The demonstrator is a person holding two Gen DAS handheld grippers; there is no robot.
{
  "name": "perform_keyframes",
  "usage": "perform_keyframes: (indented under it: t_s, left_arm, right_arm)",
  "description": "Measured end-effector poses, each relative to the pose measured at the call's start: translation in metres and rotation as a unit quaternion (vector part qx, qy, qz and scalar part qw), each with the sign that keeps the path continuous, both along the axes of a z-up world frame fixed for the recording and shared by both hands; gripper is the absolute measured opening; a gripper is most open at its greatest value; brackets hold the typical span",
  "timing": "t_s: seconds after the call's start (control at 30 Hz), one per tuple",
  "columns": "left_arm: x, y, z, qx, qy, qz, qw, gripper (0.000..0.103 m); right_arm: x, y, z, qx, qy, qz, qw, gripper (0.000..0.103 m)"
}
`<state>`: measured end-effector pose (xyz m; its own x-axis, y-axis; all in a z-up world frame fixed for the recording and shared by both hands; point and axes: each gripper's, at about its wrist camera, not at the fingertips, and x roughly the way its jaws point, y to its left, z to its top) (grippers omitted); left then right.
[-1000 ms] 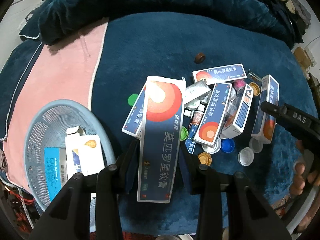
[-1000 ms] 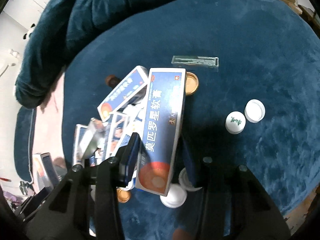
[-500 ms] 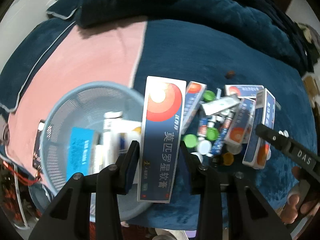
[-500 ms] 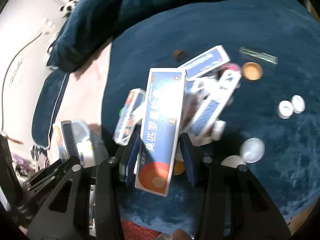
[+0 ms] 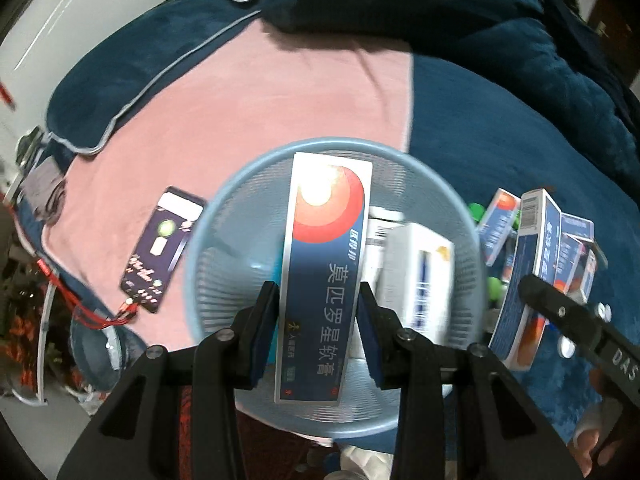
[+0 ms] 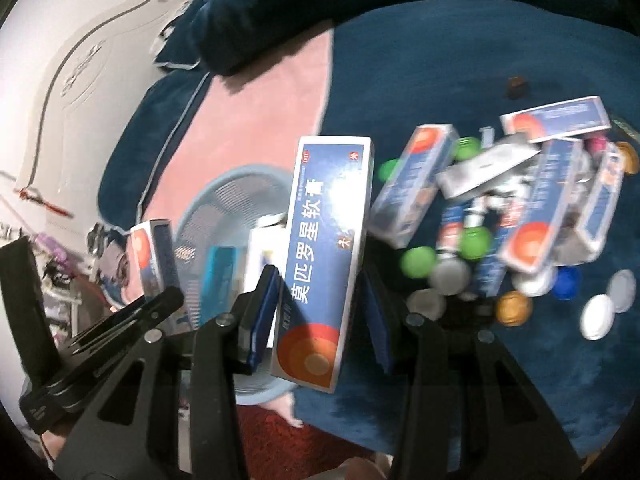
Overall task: Organize objects
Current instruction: 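Carry both ointment boxes over the basket and open both grippers, then withdraw both grippers from the basket toward the remaining pile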
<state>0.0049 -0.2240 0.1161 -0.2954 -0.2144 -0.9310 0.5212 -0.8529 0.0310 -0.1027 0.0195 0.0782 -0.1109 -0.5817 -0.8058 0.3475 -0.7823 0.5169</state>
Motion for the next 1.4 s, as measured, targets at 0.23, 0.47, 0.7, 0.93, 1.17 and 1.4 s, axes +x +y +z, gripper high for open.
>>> perform_keyframes:
  t_s: [0.23,0.47,0.7,0.93,1.17,1.4]
  left_arm:
    - [0.011,-0.023,-0.003,-0.015,-0.005,0.018,0.9997,0.040]
    - [0.009,-0.031,-0.003,-0.019,0.004,0.027,0.9994,0.082]
    - [0.006,-0.021,-0.006,-0.070,-0.028,0.016,0.9970,0.096]
    - [0.005,-0.016,-0.005,-0.079,-0.037,0.012,0.9961,0.098]
    - [0.003,-0.009,-0.003,-0.085,-0.041,0.001,0.9956,0.100]
    - [-0.002,-0.001,-0.001,-0.088,-0.041,-0.009,0.9952,0.100]
  right_arm:
    - [0.017,-0.037,-0.017,-0.064,-0.054,0.038,0.996,0.043]
    - [0.019,-0.050,-0.027,-0.123,-0.098,0.055,0.986,0.074]
    - [0.018,-0.037,-0.003,-0.089,-0.033,0.032,0.995,0.102]
    - [0.011,-0.023,0.000,0.003,0.028,0.035,0.999,0.103]
    - [0.007,-0.012,-0.004,0.004,0.022,0.035,0.999,0.103]
    - [0.006,-0.005,-0.004,0.007,0.023,0.034,0.999,0.103]
